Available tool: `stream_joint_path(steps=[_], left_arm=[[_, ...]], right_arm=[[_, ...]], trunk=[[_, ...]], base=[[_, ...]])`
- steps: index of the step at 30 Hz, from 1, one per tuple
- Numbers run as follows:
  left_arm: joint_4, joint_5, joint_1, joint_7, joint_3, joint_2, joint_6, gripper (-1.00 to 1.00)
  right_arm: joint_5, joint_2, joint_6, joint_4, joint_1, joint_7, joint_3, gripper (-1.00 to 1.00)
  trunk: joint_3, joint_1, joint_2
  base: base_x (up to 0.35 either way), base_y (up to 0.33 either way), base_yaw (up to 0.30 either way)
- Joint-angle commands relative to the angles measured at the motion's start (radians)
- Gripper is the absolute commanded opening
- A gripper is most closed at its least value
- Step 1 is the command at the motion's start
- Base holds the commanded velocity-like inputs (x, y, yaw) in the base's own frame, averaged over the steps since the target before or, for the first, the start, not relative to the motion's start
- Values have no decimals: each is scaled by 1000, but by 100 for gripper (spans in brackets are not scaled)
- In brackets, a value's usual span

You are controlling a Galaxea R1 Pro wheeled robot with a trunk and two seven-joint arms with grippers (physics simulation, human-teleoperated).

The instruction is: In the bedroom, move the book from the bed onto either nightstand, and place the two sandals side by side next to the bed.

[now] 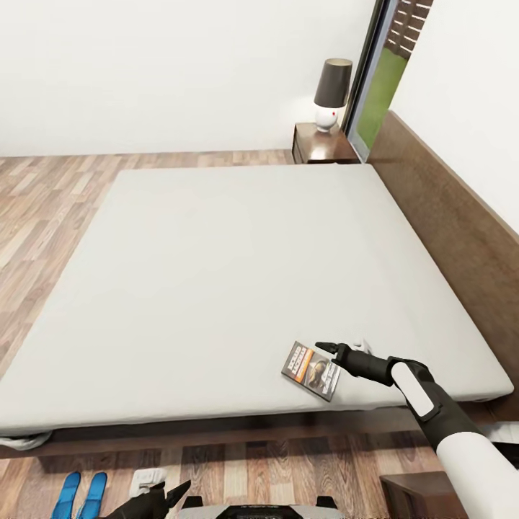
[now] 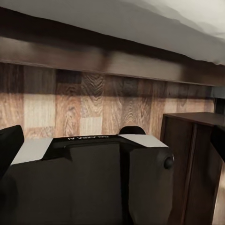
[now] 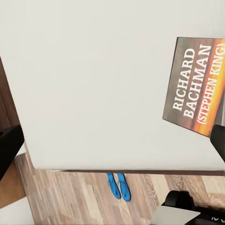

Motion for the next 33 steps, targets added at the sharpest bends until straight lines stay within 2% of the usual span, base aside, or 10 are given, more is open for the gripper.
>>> stream_joint_path(steps=[1,33], left_arm=[[0,4,0,-6,3,0,4,100],[0,5,0,-6,4,1,3,100]], right_arm=[[0,0,2,0,-1,2,2,100],[0,4,2,-11,-1,5,9,100]], trunk=[[-3,0,-1],[-52,0,-1]], base=[[0,0,0],[0,0,0]])
